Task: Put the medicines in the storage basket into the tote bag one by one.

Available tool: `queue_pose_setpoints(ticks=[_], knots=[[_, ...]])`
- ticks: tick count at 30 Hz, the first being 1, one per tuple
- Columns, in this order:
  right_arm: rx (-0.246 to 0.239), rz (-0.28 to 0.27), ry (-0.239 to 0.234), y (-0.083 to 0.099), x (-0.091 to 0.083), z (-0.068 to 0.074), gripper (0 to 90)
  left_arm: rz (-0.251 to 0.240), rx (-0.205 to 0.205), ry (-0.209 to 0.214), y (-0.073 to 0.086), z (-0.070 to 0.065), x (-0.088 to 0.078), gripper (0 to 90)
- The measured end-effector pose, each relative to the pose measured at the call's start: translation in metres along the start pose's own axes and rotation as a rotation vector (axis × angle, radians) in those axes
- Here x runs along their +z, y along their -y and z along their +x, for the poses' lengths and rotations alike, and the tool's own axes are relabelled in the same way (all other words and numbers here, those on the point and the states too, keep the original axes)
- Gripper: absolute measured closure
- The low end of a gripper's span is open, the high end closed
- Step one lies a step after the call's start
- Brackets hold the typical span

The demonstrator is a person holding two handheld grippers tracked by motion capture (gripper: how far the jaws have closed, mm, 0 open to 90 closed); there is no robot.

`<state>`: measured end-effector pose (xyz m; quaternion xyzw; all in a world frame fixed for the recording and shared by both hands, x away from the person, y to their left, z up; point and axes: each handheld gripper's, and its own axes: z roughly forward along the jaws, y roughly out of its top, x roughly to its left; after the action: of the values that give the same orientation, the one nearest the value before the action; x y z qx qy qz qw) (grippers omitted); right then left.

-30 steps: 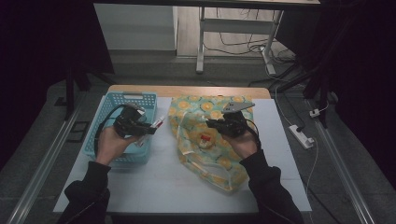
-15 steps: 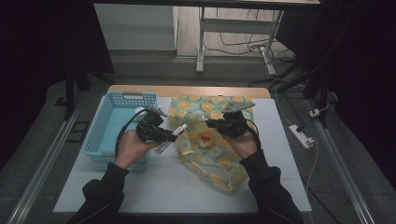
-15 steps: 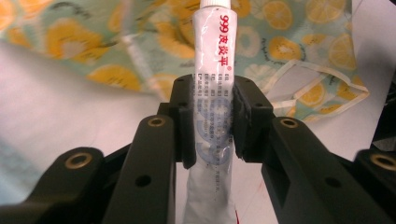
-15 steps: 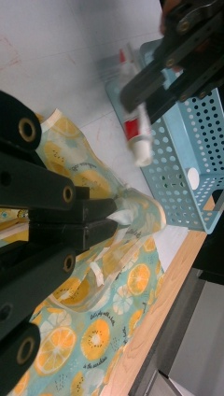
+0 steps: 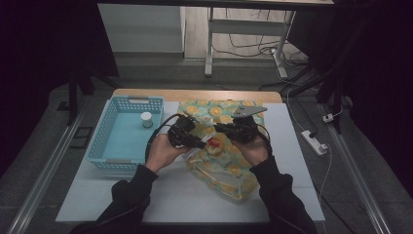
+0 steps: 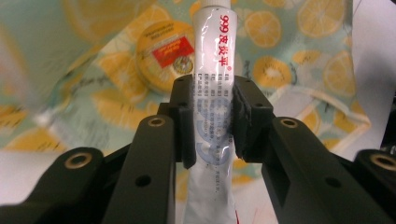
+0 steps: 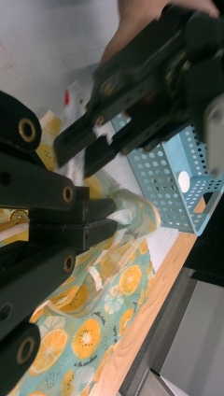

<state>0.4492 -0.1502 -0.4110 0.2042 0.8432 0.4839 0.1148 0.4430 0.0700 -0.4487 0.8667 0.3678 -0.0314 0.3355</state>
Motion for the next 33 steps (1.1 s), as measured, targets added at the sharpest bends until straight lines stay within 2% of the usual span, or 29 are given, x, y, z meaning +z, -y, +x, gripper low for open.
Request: queue_pose_setpoints(ticks=[8,13,19,26,33], knots=[[0.004,-0.008,0.008,-0.001,-0.002,-0.001,90.0,-0.044,-0.010,-0.031,-0.016,0.003,0.018,71.7],[0.009,-0.006,0.008,0.000,-0.001,-0.002,90.0,-0.102,-0.037,-0.053,-0.017,0.010,0.027,71.6],[0.009,-0.001,0.008,0.001,0.001,-0.001,90.0,-0.131,-0.059,-0.066,-0.020,0.017,0.036,71.6],[0.016,0.003,0.015,0.002,0.001,-0.003,90.0,-0.158,-0.067,-0.094,-0.021,0.027,0.041,71.4],[0.017,0.007,0.022,0.004,0.004,-0.004,90.0,-0.185,-0.060,-0.105,-0.022,0.036,0.050,71.3]])
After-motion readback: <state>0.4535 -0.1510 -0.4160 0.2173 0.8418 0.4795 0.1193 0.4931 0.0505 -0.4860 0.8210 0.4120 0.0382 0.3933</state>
